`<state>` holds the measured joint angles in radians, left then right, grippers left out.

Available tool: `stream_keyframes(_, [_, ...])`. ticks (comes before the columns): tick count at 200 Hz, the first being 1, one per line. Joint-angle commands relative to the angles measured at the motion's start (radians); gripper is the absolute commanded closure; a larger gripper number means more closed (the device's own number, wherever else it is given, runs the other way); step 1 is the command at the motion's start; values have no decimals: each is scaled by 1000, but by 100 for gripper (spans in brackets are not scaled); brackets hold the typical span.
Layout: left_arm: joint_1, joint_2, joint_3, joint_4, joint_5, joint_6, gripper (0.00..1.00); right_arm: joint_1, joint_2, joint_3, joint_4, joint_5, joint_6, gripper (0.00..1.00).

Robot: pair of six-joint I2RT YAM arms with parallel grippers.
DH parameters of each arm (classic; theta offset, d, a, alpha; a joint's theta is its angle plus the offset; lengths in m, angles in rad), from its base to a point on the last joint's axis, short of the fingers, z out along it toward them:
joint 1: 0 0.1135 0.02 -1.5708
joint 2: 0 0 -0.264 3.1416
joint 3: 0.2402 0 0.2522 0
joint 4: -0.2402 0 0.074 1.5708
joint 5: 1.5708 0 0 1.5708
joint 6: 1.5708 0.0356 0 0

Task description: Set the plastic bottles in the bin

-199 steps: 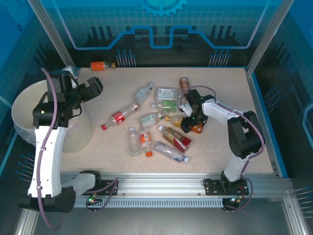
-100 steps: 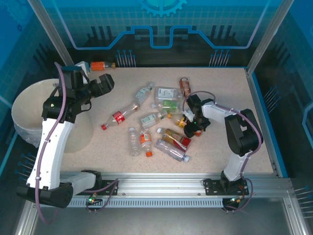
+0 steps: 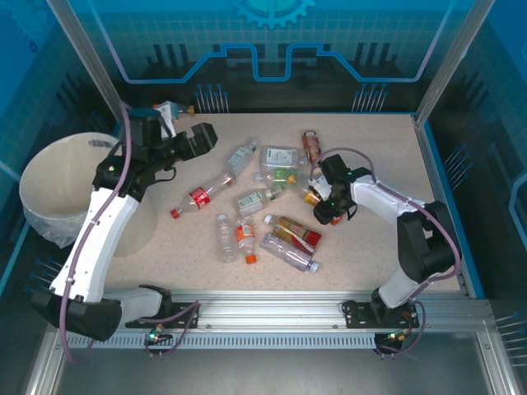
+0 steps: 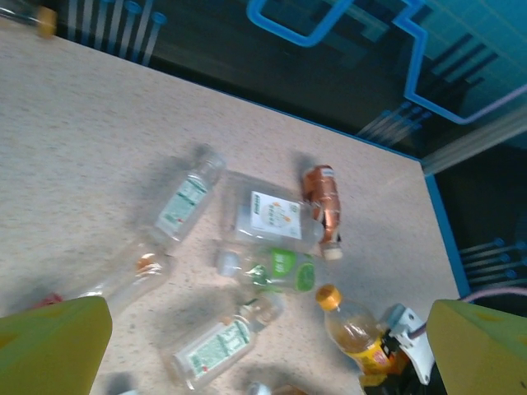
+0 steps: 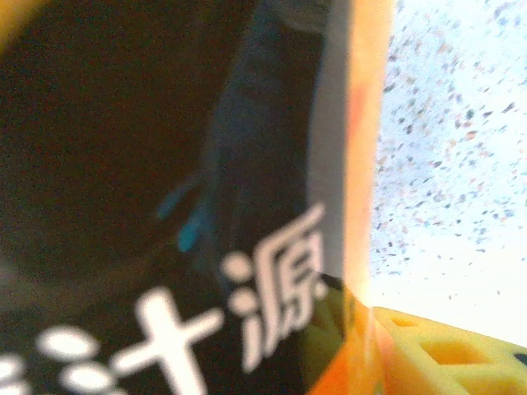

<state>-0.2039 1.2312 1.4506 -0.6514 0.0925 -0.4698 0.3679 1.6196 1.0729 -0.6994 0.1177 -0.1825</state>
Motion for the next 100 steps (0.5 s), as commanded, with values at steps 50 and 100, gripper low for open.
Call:
stream_keyframes(50, [-109, 60, -83, 243, 233, -19, 1, 11, -243, -23, 133, -223, 169, 51])
stream_keyframes(100, [-167, 65, -150, 385, 347, 20, 1, 13, -312, -19, 259, -472, 354, 52])
